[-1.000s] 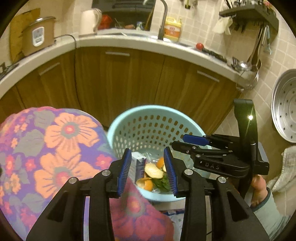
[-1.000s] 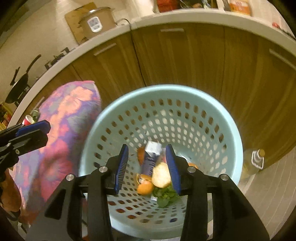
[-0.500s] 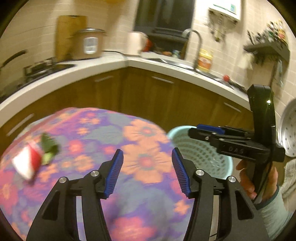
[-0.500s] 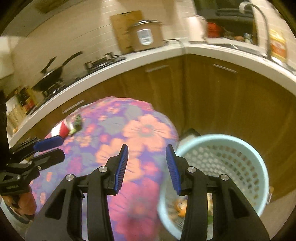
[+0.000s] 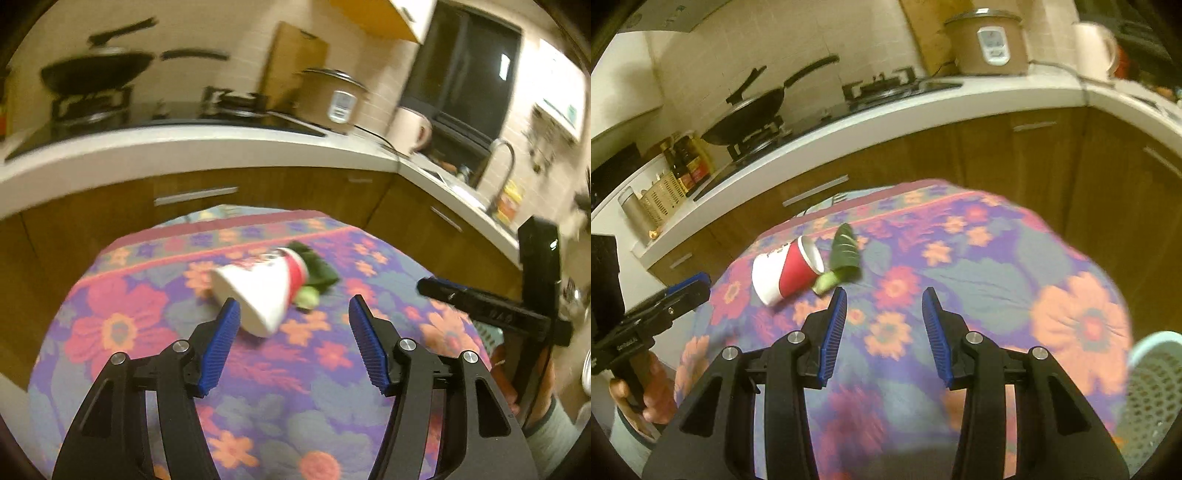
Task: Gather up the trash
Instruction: 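Grasp the green leaf with the right tool while the left tool grasps the red-white paper cup, then carry the paper cup and leaf over the blue basket and open both tools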
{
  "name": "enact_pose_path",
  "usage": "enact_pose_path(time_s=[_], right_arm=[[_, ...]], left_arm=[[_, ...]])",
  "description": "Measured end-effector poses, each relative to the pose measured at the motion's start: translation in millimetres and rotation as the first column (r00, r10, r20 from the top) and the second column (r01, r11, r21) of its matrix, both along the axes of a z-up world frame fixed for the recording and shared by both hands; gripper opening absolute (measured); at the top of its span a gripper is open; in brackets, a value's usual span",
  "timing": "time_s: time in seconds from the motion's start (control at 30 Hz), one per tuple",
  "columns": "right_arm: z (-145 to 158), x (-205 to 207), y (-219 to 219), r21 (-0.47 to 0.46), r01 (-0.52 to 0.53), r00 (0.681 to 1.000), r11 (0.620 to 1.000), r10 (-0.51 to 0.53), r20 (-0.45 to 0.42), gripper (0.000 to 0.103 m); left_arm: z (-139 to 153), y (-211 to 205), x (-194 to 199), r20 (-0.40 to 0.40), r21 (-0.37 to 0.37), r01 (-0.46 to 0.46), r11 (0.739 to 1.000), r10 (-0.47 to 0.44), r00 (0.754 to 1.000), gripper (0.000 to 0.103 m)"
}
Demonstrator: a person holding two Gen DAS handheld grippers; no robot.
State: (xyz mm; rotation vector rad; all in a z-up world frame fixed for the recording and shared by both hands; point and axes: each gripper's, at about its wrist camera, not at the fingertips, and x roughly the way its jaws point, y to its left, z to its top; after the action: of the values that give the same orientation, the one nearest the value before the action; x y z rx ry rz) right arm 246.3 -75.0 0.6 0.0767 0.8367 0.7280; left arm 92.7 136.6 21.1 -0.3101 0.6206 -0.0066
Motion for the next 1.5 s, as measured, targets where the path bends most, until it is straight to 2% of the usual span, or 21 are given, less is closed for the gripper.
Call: enact_pose_path(time_s=[0.1, 0.27, 0.37, 0.53, 0.63, 0.7, 0.77, 0.83, 0.9, 0.97, 1.1, 1.3, 1.5], right_arm=[[-9.3, 12.3, 26.7, -0.019, -0.024, 0.999, 1.0, 0.024, -0.026, 0.039], [-18.0, 34.3, 58.3, -0.028, -0.032, 0.999, 0.999, 0.031, -0.043, 0.039], [-23.2, 42.3, 72.2, -0.05, -0.034, 0.999, 0.998, 0.032, -0.033, 0.039], [-29.7, 43.4, 87.8, -0.088, -0.056, 0.998, 0.995, 0.054, -0.018, 0.039], [-30.3, 43.7, 94.3, -0.11, -0.065, 0.998, 0.992, 0.065, -0.003, 0.038], [-31.4, 45.0, 97.0, -0.122, -0.067, 0.998, 0.99, 0.067, -0.002, 0.035], [-32.7, 44.5, 102.1, -0.136, -0.083, 0.997, 0.987, 0.083, -0.003, 0.031], [-33.0, 41.9, 106.6, -0.16, -0.086, 0.996, 0.983, 0.089, 0.008, 0.022], [-33.6, 40.2, 109.1, -0.181, -0.08, 0.996, 0.98, 0.085, 0.019, 0.015], [-33.9, 41.6, 106.6, -0.176, -0.07, 0.997, 0.982, 0.074, 0.017, 0.007], [-32.2, 42.7, 99.8, -0.144, -0.068, 0.998, 0.987, 0.07, 0.006, 0.001], [-18.8, 23.4, 82.6, -0.13, -0.051, 0.995, 0.99, 0.061, 0.074, 0.0], [3.0, -1.1, 26.5, -0.06, 0.006, 0.991, 0.998, 0.002, 0.13, 0.0]], left_arm=[[-13.6, 21.9, 9.9, -0.021, -0.075, -0.024, 0.997, 0.022, 1.0, 0.059], [-32.3, 35.1, 26.2, -0.057, -0.18, -0.026, 0.983, 0.016, 0.998, 0.058], [-37.9, 31.7, 34.7, -0.056, -0.183, -0.022, 0.983, 0.012, 0.998, 0.057], [-45.4, 26.9, 43.5, -0.045, -0.189, -0.036, 0.981, 0.028, 0.999, 0.049], [-52.2, 25.6, 47.4, -0.052, -0.206, -0.031, 0.978, 0.021, 0.998, 0.038], [-53.4, 25.1, 50.8, -0.06, -0.207, -0.03, 0.978, 0.017, 0.998, 0.028], [-53.1, 24.1, 52.0, -0.057, -0.21, -0.022, 0.977, 0.01, 0.998, 0.024], [-54.5, 22.3, 55.0, -0.065, -0.215, -0.011, 0.977, -0.003, 0.998, 0.02], [-54.7, 17.9, 57.3, -0.073, -0.201, 0.003, 0.98, -0.018, 0.997, 0.008], [-54.4, 14.5, 57.5, -0.074, -0.189, 0.014, 0.982, -0.029, 0.997, 0.002], [-50.9, 8.6, 54.3, -0.058, -0.17, 0.034, 0.985, -0.045, 0.997, 0.001], [-36.2, -7.8, 44.8, -0.026, -0.124, 0.076, 0.989, -0.08, 0.996, 0.001], [-11.1, -41.2, 35.9, 0.015, -0.075, 0.14, 0.987, -0.139, 0.99, 0.001]])
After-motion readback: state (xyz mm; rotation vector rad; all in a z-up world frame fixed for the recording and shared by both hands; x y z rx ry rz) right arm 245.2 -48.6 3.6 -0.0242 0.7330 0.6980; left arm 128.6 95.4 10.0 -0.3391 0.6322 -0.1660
